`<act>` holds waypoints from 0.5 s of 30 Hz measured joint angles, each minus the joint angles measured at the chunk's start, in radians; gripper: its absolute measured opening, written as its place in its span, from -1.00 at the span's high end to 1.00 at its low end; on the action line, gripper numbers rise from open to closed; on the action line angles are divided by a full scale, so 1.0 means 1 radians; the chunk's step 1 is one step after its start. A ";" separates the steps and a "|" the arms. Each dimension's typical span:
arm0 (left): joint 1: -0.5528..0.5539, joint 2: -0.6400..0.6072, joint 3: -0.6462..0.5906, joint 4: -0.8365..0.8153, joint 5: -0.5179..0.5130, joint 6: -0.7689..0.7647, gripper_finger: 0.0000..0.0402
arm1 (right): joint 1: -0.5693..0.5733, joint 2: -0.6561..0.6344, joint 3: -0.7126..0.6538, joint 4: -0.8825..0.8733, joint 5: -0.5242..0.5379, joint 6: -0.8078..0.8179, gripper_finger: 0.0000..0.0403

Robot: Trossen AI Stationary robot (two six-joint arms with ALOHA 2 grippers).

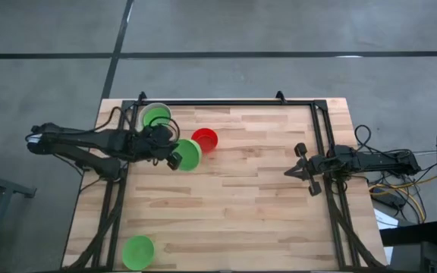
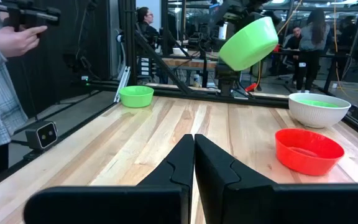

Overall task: Nest bowls inside each other
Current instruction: Stack the right green bowl on the stacked bowls

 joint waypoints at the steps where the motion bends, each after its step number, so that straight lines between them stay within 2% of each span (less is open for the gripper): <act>1: 0.000 -0.008 0.000 -0.019 -0.010 -0.013 0.98 | 0.000 0.000 0.000 0.000 0.000 0.000 0.96; 9: 0.017 -0.050 0.000 -0.119 -0.067 -0.083 0.97 | 0.000 0.000 0.000 0.000 0.000 0.000 0.96; 15: 0.084 -0.053 0.000 -0.133 -0.074 -0.085 0.96 | 0.000 0.000 0.000 0.000 0.000 0.000 0.96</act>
